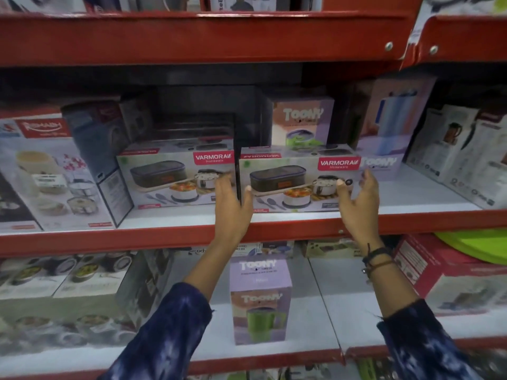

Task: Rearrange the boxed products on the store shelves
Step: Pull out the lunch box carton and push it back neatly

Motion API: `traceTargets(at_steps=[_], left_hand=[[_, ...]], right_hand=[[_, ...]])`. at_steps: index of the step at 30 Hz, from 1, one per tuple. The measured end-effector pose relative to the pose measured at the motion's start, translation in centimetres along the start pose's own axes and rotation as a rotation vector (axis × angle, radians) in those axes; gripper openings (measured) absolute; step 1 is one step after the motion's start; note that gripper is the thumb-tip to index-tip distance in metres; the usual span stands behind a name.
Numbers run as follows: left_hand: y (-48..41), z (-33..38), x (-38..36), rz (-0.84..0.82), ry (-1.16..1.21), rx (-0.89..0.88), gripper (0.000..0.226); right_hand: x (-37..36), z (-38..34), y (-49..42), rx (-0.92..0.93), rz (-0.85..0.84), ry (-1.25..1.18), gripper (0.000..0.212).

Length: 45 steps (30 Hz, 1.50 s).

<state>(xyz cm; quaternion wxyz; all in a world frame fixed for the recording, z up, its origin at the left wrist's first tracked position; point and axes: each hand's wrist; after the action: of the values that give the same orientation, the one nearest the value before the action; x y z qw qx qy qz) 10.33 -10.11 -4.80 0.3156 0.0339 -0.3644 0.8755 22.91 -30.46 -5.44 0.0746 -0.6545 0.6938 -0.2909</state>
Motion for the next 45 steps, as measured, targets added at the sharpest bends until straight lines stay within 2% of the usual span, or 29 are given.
traceTargets(at_steps=[3,7,13,16,21,28,33,38,45], left_hand=[[-0.2,-1.0,-0.6,-0.036,-0.066,0.062,0.046],[-0.2,-0.8,-0.5,-0.046,-0.030,0.064,0.034],[1.0,1.0,2.1,0.172,0.156,-0.074,0.025],[1.6,1.7,4.3,0.278,0.178,-0.102,0.020],[3.3,1.5,7.6,0.380,0.211,-0.019,0.023],[7.0,0.2,10.5,0.433,0.125,0.070,0.017],[8.6,-0.6,12.0,0.420,0.126,0.124,0.028],[9.1,-1.5,13.3,0.409,0.095,0.105,0.023],[7.0,-2.8,15.7,0.396,-0.040,-0.009,0.037]], right_hand=[[-0.6,0.8,0.1,0.021,-0.026,-0.013,0.050],[-1.2,0.9,0.7,0.017,0.033,-0.057,0.048],[-0.2,-1.1,2.1,0.121,0.218,-0.205,0.049],[-0.1,-3.1,3.5,0.187,0.249,-0.254,0.051],[-1.2,-5.1,6.7,0.278,0.224,-0.232,0.050],[-2.5,-5.5,11.4,0.230,0.151,-0.230,0.051],[-3.2,-5.7,13.5,0.222,0.143,-0.207,0.050],[-4.0,-6.1,14.7,0.213,0.124,-0.206,0.049],[-6.2,-8.7,14.0,0.260,0.098,-0.230,0.057]])
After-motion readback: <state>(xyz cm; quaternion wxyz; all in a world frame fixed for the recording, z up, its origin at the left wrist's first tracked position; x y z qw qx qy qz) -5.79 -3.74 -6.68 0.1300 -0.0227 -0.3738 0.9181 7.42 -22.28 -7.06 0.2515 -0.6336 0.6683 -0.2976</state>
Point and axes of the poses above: each hand's wrist, its own y-axis away from the middle knuckle, its own x-axis out of the back of the hand, z = x × y, and after that the axes turned 1 degree about y, right-handed
